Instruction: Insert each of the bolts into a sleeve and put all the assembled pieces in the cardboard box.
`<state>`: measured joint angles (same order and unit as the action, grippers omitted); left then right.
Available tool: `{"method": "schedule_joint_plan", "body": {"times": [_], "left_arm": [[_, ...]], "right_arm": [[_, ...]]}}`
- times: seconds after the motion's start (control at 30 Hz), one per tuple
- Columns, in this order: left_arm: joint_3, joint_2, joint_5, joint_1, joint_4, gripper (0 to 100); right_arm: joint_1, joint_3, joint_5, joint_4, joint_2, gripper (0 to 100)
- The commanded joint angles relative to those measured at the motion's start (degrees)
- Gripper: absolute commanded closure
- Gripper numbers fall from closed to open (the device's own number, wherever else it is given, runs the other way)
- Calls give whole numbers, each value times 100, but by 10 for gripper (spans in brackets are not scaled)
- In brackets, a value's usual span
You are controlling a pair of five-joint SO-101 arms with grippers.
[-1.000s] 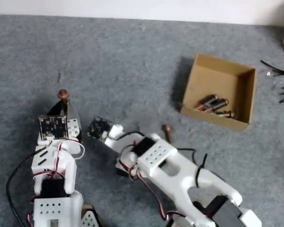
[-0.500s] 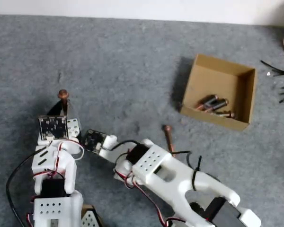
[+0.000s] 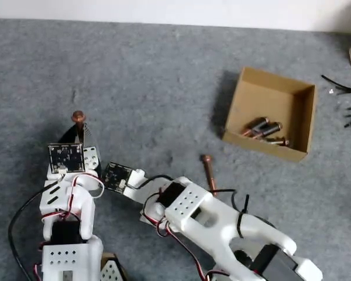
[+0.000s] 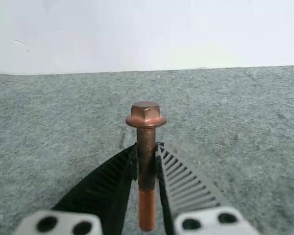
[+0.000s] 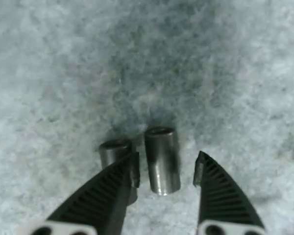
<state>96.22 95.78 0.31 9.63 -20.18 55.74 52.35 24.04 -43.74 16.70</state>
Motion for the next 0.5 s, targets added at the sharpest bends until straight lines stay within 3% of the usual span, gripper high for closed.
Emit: {"method": "schedule_joint_plan", "body": {"times": [0.0,0.33,0.47], "left_arm": [[127,136,18,75,26,993],[127,145,18,75,26,993],[127,145,18,75,26,993]], "right_arm": [[-163,57,18,66,-338,818],[-312,57,26,84,-681,820],[-312,57,35,154,-681,906]]}}
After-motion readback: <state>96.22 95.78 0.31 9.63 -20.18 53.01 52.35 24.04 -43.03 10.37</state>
